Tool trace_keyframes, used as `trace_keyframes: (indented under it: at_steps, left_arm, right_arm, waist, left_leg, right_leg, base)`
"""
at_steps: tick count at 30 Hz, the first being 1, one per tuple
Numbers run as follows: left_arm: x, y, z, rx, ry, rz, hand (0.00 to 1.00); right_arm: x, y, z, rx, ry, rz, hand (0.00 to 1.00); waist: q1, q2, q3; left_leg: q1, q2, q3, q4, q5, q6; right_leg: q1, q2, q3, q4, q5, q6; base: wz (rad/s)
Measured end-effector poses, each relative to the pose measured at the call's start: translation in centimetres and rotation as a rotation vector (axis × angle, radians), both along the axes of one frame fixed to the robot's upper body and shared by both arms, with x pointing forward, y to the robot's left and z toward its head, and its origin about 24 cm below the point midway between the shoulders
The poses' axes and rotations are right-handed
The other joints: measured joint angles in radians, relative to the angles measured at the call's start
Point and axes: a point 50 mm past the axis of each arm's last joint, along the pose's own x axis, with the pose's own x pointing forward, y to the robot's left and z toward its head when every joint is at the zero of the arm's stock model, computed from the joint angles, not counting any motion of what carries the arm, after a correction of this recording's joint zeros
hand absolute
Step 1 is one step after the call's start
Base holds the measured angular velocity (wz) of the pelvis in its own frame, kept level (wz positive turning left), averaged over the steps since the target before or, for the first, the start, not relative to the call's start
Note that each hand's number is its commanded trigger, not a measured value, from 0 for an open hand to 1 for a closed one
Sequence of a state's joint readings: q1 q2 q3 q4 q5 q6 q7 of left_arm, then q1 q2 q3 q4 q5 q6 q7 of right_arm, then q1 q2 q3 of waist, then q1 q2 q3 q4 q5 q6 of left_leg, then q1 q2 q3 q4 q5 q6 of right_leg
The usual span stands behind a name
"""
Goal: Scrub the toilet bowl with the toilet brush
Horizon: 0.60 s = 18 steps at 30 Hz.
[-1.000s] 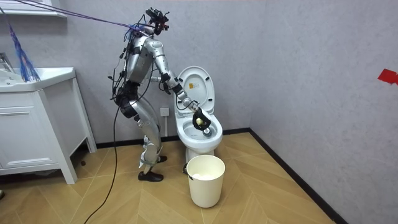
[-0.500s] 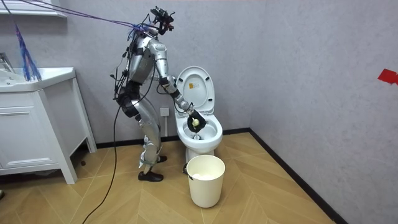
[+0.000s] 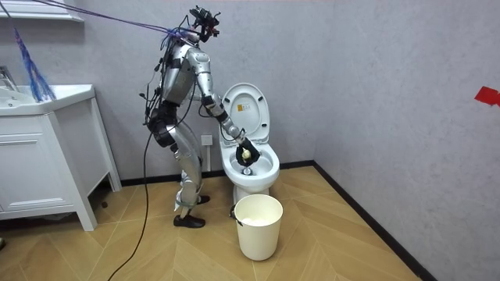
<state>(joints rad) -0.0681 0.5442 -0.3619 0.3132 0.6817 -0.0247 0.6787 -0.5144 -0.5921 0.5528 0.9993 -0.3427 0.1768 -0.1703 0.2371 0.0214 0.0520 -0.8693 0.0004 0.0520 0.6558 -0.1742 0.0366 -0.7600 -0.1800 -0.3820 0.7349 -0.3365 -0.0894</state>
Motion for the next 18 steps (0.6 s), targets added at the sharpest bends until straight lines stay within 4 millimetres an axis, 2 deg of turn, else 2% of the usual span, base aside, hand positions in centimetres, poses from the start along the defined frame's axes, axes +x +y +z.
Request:
trace_keyframes:
  at_steps: [2,5,9,10,12,14,17,18]
  left_arm:
    - [-0.3,0.5,0.1,0.027,-0.013,0.027,0.00]
    - [-0.1,0.7,0.2,0.063,-0.019,0.044,0.00]
    - [-0.1,0.5,0.1,0.059,-0.009,0.053,0.00]
    - [0.0,0.5,0.0,0.062,0.003,0.052,0.00]
    - [-0.1,0.3,-0.5,0.059,0.028,0.055,0.00]
    - [-0.3,0.0,-1.0,0.057,0.050,0.051,0.00]
    - [-0.8,0.0,-1.4,0.052,0.071,0.052,0.00]
    - [-0.9,0.0,-1.5,0.053,0.072,0.052,0.00]
  right_arm:
    - [0.9,-0.6,1.3,0.057,-0.068,-0.053,1.00]
    - [0.9,-0.5,1.5,0.028,-0.073,-0.038,1.00]
    - [1.1,0.6,1.4,-0.023,-0.082,0.036,1.00]
    - [1.1,1.2,1.1,-0.035,-0.077,0.071,1.00]
    - [0.7,2.4,0.3,-0.065,-0.061,0.126,1.00]
    - [-0.2,3.4,-0.5,-0.121,-0.040,0.189,1.00]
    - [-1.1,3.7,-1.3,-0.219,0.020,0.237,1.00]
    - [-1.2,4.0,-1.5,-0.227,0.031,0.250,1.00]
  waist:
    - [-0.027,-0.027,-0.0004]
    - [-0.049,-0.053,0.0008]
    - [-0.052,-0.050,-0.0003]
    - [-0.049,-0.043,0.0022]
    - [-0.042,-0.031,0.0023]
    - [-0.030,0.006,0.0017]
    - [-0.012,0.043,-0.0016]
    - [-0.011,0.049,-0.0031]
  left_leg:
    - [0.001,-0.013,0.004,0.000,0.004,0.006]
    - [0.009,-0.012,0.002,0.004,0.007,0.012]
    - [0.016,-0.012,0.002,0.005,0.011,0.019]
    - [0.022,-0.010,0.001,0.003,0.009,0.022]
    - [0.033,-0.009,0.000,0.004,0.007,0.025]
    - [0.033,-0.008,-0.006,0.001,0.005,0.027]
    - [0.030,-0.007,0.001,0.001,0.005,0.030]
    - [0.027,-0.006,0.000,0.002,0.005,0.030]
  right_leg:
    - [-0.010,-0.016,0.010,0.019,-0.003,0.002]
    - [0.004,-0.019,0.002,0.018,-0.001,0.007]
    - [0.011,-0.019,0.005,0.012,0.009,0.016]
    - [0.020,-0.016,0.004,0.009,0.013,0.017]
    - [0.034,-0.014,0.001,0.005,0.015,0.020]
    - [0.041,-0.008,-0.005,-0.010,0.020,0.030]
    - [0.034,-0.008,0.002,-0.010,0.027,0.032]
    - [0.032,-0.008,0.000,-0.010,0.028,0.031]
  base:
    - [-0.02]
    - [0.07]
    - [-0.07]
    - [-0.06]
    - [-0.02]
    - [-0.02]
    - [-0.11]
    - [0.00]
